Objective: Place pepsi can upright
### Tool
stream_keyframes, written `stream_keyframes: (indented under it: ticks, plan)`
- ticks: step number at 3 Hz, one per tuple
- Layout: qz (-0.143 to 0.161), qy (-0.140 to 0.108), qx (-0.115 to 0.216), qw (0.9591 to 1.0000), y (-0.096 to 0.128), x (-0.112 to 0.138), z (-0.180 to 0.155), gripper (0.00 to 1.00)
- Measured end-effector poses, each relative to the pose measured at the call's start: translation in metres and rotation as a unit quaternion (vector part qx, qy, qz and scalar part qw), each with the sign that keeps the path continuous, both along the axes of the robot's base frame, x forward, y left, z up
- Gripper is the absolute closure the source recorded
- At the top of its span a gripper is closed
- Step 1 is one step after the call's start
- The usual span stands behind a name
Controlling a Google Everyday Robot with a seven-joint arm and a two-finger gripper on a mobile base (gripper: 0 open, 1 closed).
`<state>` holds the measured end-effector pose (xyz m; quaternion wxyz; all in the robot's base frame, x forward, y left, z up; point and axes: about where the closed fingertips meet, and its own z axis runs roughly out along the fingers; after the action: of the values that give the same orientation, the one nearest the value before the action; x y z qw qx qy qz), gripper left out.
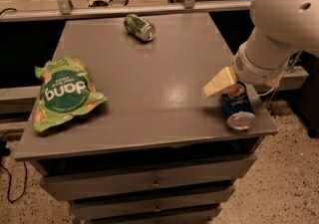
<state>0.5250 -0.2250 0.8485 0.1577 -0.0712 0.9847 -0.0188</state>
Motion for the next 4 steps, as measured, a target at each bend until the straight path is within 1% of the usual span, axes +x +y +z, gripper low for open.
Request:
stream_keyframes:
  ticks: [1,2,3,4]
  plan:
    - [-0.030,0.010,0.007,0.9995,0.004,-0.001,-0.009,0.20]
    - [-0.033,0.011,0.013,0.9993,0.010,0.001,-0.009,0.43]
    - [-0.010,-0.006,0.024,0.9996,0.021,0.007,-0.002,0.65]
    - [0.044,-0.044,0.043,0.9971,0.039,0.021,0.013,0.87]
